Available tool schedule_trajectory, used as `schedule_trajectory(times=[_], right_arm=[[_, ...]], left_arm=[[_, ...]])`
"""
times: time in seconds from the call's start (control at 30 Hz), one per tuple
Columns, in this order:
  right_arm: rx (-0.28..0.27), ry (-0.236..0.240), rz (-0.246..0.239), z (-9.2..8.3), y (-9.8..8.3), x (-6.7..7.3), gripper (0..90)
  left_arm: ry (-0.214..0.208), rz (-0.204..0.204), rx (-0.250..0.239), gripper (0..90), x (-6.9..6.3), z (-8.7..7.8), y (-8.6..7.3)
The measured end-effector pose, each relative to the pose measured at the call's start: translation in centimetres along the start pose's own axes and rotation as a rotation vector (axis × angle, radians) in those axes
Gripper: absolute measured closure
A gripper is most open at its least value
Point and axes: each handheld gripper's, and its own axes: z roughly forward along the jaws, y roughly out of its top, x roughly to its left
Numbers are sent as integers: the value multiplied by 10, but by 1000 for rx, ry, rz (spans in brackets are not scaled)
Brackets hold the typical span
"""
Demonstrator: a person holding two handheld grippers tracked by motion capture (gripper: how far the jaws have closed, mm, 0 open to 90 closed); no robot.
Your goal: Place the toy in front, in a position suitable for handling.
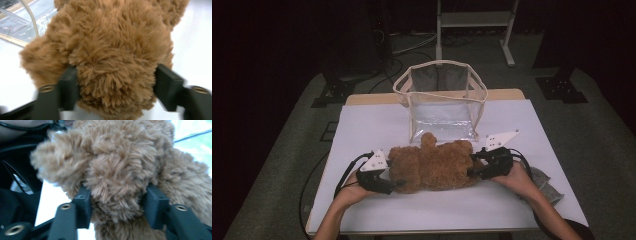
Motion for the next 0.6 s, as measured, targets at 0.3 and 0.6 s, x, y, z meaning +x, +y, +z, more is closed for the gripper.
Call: schedule_trajectory(times=[0.3,0.6], right_arm=[[-44,87,72,-12,16,8,623],[12,73,85,-30,20,32,616]], left_arm=[[-78,-41,-18,460,-2,1,15],[-146,-27,-5,454,-16,-2,16]])
